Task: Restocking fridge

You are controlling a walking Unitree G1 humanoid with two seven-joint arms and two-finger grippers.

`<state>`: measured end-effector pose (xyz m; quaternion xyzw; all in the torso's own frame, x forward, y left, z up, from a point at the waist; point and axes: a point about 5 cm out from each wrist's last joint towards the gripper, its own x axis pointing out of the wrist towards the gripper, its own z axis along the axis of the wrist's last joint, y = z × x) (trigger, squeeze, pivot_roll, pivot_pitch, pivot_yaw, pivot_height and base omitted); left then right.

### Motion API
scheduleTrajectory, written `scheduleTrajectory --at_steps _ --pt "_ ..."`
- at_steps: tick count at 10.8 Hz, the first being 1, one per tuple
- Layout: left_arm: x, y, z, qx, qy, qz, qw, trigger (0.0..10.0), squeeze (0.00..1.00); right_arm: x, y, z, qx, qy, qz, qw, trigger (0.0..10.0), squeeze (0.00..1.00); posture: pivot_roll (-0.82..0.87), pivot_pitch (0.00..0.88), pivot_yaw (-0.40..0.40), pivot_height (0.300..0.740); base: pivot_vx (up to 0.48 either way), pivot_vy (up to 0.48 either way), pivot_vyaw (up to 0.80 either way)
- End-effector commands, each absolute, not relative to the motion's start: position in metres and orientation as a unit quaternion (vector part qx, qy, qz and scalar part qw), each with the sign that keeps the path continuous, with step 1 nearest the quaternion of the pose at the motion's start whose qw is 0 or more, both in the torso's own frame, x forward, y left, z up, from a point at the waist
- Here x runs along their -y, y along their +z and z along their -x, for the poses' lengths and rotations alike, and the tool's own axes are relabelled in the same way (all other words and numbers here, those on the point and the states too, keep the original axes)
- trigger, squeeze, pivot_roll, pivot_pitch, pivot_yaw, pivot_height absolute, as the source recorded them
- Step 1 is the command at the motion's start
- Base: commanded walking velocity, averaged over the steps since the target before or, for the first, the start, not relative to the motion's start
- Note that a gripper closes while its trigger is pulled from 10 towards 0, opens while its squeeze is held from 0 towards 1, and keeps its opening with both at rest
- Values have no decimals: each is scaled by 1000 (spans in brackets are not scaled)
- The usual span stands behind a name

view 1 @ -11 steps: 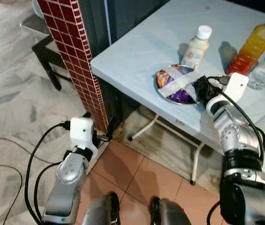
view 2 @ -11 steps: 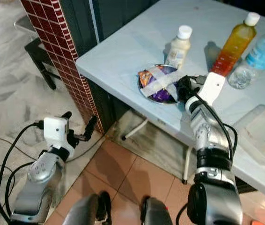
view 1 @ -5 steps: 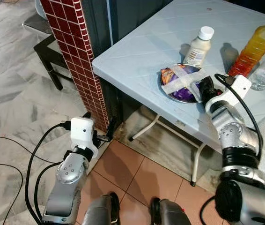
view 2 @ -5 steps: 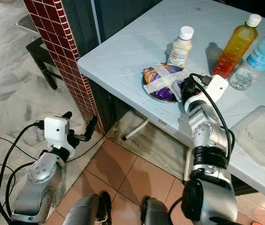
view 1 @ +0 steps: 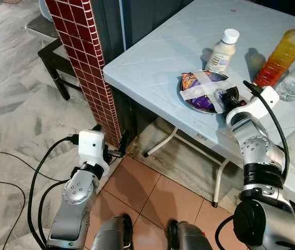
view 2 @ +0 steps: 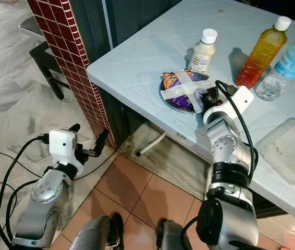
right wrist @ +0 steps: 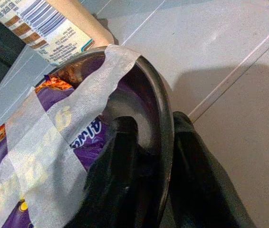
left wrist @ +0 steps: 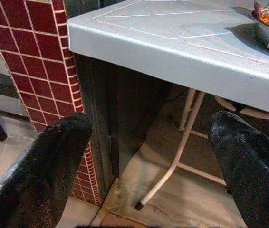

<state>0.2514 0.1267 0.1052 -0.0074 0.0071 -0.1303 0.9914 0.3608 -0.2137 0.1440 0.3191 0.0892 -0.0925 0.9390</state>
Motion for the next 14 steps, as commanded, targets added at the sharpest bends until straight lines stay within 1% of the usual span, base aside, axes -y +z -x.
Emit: scheduleTrajectory --at_steps 1,2,5,7,8,9,11,12,13,14 --pt "-129 105 -250 -6 -129 4 992 10000 0 206 108 -351 -179 -104 -322 924 0 0 36 152 25 740 0 0 0" --pt "-129 105 -250 -7 -129 4 992 10000 0 204 107 -351 -184 -97 -320 924 0 0 36 152 25 740 0 0 0" --pt "-127 103 -250 -10 -129 2 992 10000 0 188 106 -349 -190 -73 -312 928 0 0 33 153 26 740 0 0 0" --pt "-130 100 -250 -14 -115 4 993 10000 0 177 99 -340 -188 -34 -258 947 0 0 31 137 24 740 0 0 0" --pt "-129 100 -251 -14 -115 2 993 10000 0 174 98 -338 -179 -24 -251 951 0 0 30 131 24 740 0 0 0" --pt "-129 102 -254 -9 -110 1 994 10000 0 171 102 -339 -155 -17 -255 954 0 0 22 151 32 740 0 0 0" --pt "-139 100 -259 -12 -62 5 998 10000 0 160 112 -337 -110 -1 -265 958 0 0 23 135 31 740 0 0 0" --pt "-143 98 -258 -16 -54 3 998 10000 0 155 119 -334 -76 15 -224 971 0 0 22 135 31 740 0 0 0" --pt "-143 96 -258 -19 -49 0 999 10000 0 147 124 -327 -48 45 -212 975 10000 0 22 135 31 740 0 0 0" --pt "-144 95 -257 -21 -41 -2 999 10000 0 142 126 -322 -33 56 -199 978 10000 0 20 138 29 740 0 0 0"
